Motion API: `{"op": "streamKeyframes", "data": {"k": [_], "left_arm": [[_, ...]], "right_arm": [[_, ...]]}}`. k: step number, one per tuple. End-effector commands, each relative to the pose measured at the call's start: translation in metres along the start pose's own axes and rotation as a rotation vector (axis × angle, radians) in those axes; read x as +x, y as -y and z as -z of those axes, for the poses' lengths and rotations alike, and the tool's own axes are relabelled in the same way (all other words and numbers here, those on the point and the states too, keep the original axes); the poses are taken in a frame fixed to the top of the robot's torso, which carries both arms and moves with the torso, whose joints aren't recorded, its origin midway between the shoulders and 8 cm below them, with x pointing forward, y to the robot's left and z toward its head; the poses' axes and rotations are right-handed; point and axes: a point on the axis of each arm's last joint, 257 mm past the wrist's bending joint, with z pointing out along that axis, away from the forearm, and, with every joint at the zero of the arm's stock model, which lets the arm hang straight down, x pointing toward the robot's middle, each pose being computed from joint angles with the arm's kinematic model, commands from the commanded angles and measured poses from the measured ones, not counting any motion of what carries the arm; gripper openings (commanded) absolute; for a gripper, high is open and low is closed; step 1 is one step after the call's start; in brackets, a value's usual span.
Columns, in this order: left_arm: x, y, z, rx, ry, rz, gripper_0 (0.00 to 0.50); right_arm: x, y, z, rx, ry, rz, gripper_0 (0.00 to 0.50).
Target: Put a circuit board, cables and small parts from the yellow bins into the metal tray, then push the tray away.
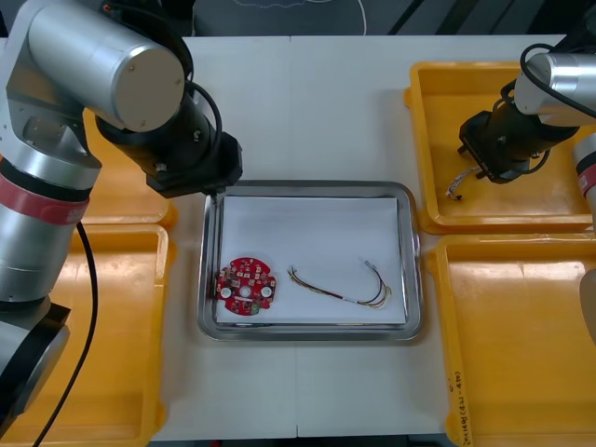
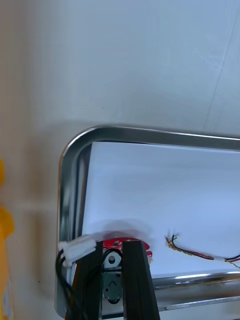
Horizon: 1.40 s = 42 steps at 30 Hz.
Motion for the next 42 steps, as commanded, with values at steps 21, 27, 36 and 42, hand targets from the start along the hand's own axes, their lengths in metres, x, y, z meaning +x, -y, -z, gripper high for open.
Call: {"op": "streamKeyframes", "data": {"k": [21,27,36,42], "left_arm": [[0.015,0.048,-0.064,-0.033,-0.014,-0.168,0.000],[0.015,0.046,-0.075,-0.029,-0.012,-0.165,0.000],[0.015,0.042,-0.086,-0.036,-0.015,-0.165,0.000],[0.017,0.039,-0.092,-0.049,-0.017,-0.171,0.000]], "right_arm": [[0.029,-0.018,-0.006,-0.008,-0.057,-0.010,0.000],[0.033,-0.008,-0.002,0.029,-0.082,0.006,0.000],[0.034,-0.003,0.024,0.068,-0.119,0.077,0.000],[0.026,-0.002,0.052,0.084,-0.114,0.212,0.000]]}}
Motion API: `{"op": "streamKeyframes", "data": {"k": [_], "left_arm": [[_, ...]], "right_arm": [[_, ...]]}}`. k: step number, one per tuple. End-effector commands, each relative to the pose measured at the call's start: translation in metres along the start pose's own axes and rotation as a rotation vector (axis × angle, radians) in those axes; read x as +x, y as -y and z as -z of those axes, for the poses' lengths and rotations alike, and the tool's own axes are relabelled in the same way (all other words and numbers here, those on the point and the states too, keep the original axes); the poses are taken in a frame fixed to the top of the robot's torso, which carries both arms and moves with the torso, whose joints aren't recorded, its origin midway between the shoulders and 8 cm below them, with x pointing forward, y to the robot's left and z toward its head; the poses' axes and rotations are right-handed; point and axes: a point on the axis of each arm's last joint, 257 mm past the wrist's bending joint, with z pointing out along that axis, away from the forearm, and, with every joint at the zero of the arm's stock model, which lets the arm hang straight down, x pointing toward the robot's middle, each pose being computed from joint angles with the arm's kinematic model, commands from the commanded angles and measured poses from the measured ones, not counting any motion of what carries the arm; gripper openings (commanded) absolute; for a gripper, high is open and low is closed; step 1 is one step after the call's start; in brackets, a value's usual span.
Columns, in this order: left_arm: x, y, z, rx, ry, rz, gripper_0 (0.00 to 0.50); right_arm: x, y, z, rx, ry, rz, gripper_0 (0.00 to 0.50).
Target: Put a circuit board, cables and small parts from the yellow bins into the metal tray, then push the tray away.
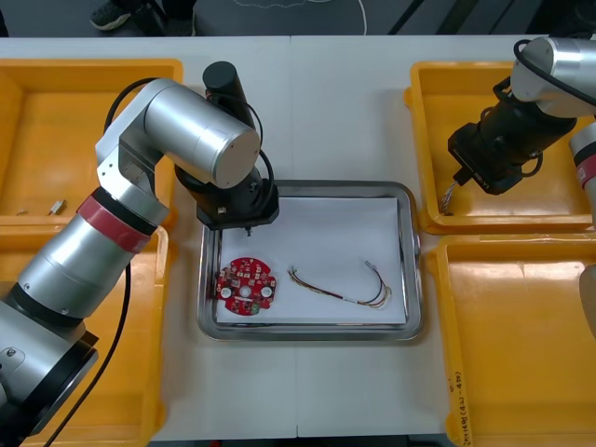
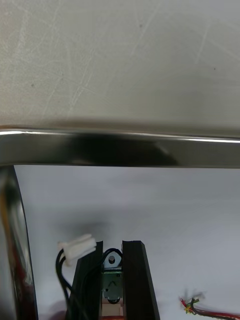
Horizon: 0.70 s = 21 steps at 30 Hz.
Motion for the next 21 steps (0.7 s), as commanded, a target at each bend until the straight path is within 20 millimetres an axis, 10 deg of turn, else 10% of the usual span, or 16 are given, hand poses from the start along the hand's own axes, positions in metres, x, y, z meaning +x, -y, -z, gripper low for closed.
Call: {"op": "streamKeyframes", "data": {"k": [1,7,13,21], "left_arm": [[-0.006,0.021,0.006,0.009,0.035,-0.129,0.001],[-0.005,0.021,0.003,0.010,0.032,-0.129,0.033],[-0.006,0.022,0.004,0.010,0.035,-0.130,0.488],[-0.011,0.019,0.016,0.008,0.047,-0.118,0.500]], "right_arm": [[-0.018,-0.011,0.040,-0.009,0.066,0.169,0.000],[-0.023,-0.014,0.064,-0.009,0.095,0.334,0.000],[-0.026,-0.011,0.085,0.025,0.112,0.543,0.000],[-0.027,-0.005,0.103,0.062,0.119,0.770,0.000]]}}
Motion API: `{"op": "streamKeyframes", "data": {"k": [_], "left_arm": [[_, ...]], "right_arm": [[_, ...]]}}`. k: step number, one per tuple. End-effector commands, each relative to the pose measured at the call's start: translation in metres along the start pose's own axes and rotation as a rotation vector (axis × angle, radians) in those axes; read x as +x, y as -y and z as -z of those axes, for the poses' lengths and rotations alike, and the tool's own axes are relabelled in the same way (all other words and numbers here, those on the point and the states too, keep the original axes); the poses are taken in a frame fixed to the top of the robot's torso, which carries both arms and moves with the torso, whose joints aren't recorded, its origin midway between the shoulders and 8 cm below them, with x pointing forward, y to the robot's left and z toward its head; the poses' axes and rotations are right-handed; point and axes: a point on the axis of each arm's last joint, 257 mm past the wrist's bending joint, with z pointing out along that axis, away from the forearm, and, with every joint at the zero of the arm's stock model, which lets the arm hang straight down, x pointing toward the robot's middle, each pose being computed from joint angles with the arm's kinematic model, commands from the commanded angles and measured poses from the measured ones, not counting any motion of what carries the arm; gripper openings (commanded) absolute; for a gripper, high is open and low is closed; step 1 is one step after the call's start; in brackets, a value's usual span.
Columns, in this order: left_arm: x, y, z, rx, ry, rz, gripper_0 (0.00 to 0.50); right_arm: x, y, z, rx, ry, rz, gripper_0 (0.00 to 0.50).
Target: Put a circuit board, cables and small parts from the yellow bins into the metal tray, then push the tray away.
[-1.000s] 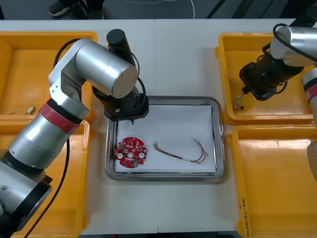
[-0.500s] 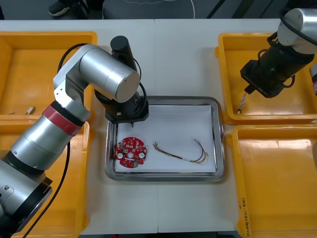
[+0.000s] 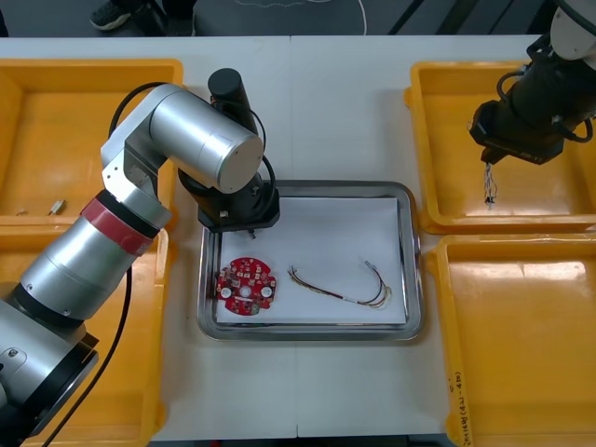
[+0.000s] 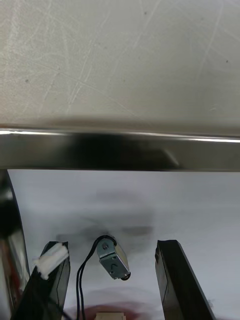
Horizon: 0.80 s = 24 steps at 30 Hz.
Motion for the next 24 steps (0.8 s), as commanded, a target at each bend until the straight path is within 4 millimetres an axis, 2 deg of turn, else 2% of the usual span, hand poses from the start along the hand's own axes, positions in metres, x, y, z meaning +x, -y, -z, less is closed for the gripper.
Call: {"op": "streamKeyframes", "data": {"k": [1,8,14,20,24], "left_arm": [[-0.014,0.018,0.027,0.021,0.050,-0.108,0.500],[-0.021,0.010,0.065,0.032,0.081,-0.107,0.500],[-0.026,-0.007,0.097,0.043,0.101,-0.102,0.500],[-0.037,-0.036,0.134,0.052,0.142,-0.085,0.500],[-0.050,-0.055,0.153,0.048,0.188,-0.067,0.500]], "right_arm": [[-0.021,0.005,0.038,0.049,0.072,0.202,0.000],[-0.018,0.001,0.043,0.089,0.082,0.433,0.000],[-0.018,-0.006,0.052,0.088,0.093,0.632,0.000],[-0.010,-0.011,0.062,0.117,0.078,0.896,0.000],[0.000,-0.014,0.068,0.123,0.061,0.986,0.000]]}}
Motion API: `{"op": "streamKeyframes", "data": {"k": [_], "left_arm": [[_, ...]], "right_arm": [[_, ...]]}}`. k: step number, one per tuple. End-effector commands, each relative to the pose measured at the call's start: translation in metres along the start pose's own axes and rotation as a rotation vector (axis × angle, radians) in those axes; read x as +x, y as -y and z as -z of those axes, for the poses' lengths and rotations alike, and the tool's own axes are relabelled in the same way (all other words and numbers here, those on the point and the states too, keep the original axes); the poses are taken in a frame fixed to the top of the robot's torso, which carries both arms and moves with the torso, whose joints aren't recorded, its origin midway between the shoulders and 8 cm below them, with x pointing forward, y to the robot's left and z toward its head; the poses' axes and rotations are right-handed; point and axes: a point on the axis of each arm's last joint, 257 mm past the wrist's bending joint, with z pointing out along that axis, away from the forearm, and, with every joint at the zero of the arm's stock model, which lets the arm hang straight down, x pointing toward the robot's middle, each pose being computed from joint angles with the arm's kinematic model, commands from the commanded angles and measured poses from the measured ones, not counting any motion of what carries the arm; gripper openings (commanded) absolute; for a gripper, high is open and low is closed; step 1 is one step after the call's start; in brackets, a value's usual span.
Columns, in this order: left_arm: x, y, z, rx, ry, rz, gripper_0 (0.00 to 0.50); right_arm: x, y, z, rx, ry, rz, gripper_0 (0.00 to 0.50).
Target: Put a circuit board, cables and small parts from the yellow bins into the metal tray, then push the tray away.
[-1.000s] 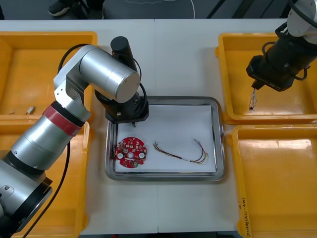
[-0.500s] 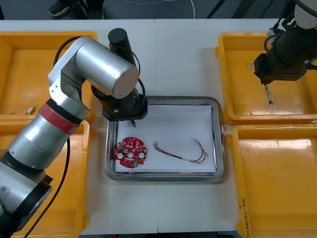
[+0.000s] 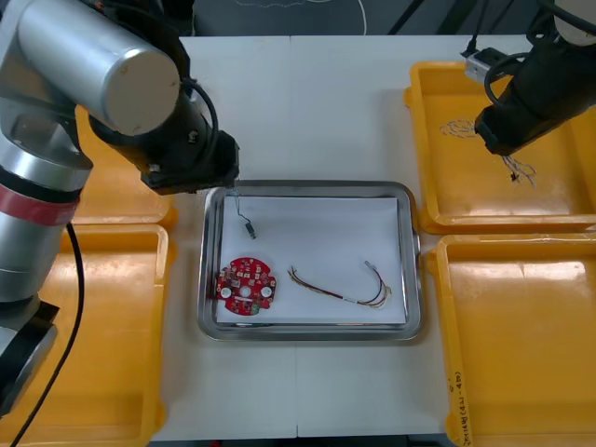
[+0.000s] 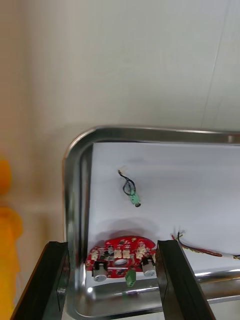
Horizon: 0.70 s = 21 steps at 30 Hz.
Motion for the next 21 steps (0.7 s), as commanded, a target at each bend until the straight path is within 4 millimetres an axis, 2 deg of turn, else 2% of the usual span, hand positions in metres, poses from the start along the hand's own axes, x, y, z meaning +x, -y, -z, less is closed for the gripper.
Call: {"op": "streamKeyframes", "data": {"k": [1,13,16,21], "left_arm": [[-0.036,-0.029,0.044,-0.015,0.112,-0.064,0.500],[-0.052,-0.106,0.078,-0.071,0.128,-0.060,0.500],[-0.051,-0.126,0.080,-0.071,0.132,-0.069,0.500],[-0.050,-0.161,0.086,-0.086,0.147,-0.098,0.500]], "right_arm": [[-0.008,0.006,0.034,0.060,0.020,0.138,0.000],[-0.008,-0.007,0.046,0.080,0.016,0.464,0.000],[-0.011,-0.017,0.047,0.085,0.024,0.507,0.000],[-0.027,-0.055,0.045,0.032,0.088,0.592,0.000]]}}
